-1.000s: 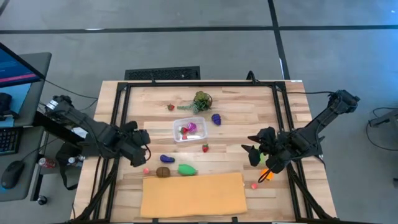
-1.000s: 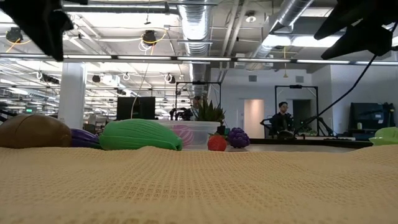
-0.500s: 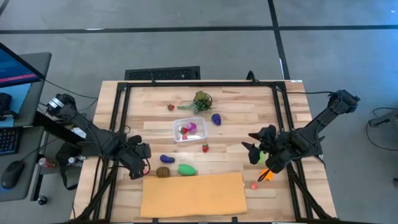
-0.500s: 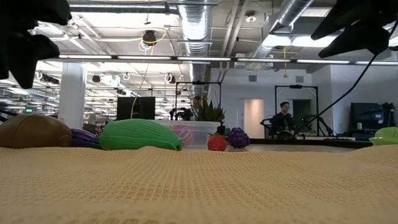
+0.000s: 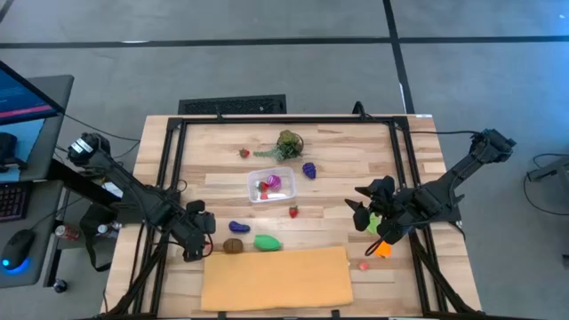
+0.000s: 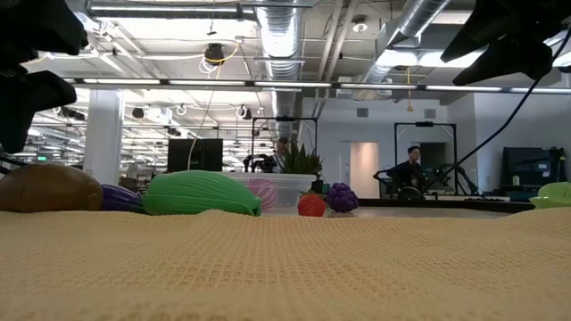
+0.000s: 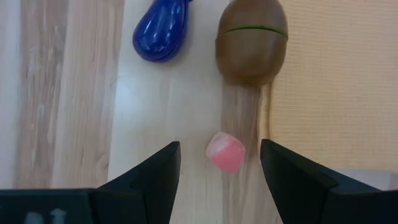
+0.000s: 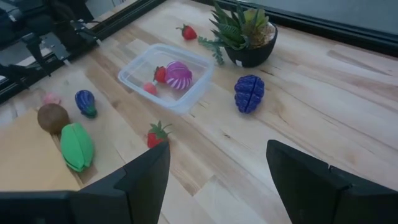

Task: Pick and placing Produce into tupperware
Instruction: Put the left pink peach into the transparent bin, then put the green starfruit into the transparent bin

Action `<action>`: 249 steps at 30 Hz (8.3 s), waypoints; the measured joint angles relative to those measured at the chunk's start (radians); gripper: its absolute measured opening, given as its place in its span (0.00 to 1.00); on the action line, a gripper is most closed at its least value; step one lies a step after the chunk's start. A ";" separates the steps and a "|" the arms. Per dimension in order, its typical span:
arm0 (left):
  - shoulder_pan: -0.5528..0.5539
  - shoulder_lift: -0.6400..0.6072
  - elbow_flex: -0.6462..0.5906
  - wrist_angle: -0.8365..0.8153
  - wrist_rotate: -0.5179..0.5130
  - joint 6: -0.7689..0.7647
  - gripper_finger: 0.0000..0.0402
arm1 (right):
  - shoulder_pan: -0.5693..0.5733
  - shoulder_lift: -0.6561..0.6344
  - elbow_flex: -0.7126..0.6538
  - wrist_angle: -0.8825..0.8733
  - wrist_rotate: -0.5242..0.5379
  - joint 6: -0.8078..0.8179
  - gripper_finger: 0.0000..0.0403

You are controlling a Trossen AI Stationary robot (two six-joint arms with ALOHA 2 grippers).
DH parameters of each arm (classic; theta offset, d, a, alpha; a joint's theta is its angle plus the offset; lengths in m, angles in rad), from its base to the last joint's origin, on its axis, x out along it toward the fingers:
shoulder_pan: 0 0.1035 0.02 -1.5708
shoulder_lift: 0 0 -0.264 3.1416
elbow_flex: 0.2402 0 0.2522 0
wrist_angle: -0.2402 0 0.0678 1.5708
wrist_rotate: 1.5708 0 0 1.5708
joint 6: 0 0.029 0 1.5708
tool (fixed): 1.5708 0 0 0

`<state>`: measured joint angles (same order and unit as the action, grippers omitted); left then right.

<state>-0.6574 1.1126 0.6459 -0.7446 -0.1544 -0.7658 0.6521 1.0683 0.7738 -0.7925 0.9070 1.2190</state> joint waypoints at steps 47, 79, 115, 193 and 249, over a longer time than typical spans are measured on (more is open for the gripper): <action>0.000 0.122 -0.132 0.222 0.105 0.093 0.53 | 0.000 0.000 0.000 0.015 0.014 0.003 0.65; 0.000 0.151 -0.132 0.242 0.063 0.015 0.27 | 0.000 0.000 0.000 0.020 0.014 0.004 0.65; 0.368 0.148 0.178 0.121 -0.175 0.449 0.28 | -0.033 0.000 0.000 0.017 0.014 0.003 0.65; 0.961 0.375 0.168 0.500 0.190 0.649 0.30 | -0.079 0.000 0.000 0.039 0.055 0.003 0.65; 0.958 0.331 0.168 0.459 0.358 0.646 0.50 | -0.079 0.000 0.000 0.017 -0.189 -0.059 0.65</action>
<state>0.3008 1.4440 0.8139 -0.2856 0.2032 -0.1199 0.5732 1.0683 0.7742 -0.7754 0.7183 1.1597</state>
